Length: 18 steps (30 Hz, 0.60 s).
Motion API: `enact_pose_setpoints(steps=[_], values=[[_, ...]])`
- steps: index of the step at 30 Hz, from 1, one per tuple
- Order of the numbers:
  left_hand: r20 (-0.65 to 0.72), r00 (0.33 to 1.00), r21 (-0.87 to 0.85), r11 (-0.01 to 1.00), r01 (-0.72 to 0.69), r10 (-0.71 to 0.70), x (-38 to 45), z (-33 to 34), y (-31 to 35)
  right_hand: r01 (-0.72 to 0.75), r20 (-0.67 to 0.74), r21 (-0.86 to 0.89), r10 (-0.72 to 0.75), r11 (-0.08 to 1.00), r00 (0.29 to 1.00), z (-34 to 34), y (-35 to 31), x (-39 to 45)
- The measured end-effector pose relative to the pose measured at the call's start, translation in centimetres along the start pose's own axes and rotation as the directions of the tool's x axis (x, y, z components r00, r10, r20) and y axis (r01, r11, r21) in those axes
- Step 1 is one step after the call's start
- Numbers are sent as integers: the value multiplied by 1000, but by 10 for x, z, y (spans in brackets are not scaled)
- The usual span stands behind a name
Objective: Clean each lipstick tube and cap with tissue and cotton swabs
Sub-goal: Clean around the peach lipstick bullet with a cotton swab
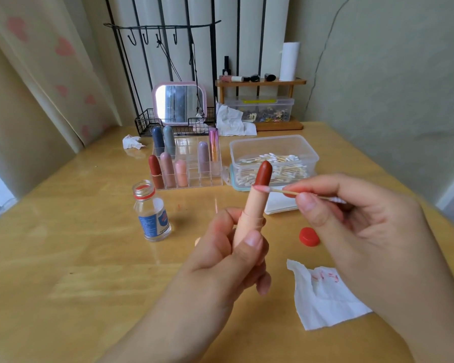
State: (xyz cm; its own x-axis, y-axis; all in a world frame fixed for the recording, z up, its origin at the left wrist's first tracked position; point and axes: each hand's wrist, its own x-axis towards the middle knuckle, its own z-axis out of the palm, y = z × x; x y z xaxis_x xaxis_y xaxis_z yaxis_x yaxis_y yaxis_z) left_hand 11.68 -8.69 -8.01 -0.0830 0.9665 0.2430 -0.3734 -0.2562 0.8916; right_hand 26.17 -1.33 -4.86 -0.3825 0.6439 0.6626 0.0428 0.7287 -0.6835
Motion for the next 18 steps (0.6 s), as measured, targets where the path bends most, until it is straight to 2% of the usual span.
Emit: enact_pose_setpoints(steps=[18], values=[[58, 998, -61, 998, 25, -21, -3, 3, 1, -40, 25, 96, 37, 995, 999, -2, -3, 0]])
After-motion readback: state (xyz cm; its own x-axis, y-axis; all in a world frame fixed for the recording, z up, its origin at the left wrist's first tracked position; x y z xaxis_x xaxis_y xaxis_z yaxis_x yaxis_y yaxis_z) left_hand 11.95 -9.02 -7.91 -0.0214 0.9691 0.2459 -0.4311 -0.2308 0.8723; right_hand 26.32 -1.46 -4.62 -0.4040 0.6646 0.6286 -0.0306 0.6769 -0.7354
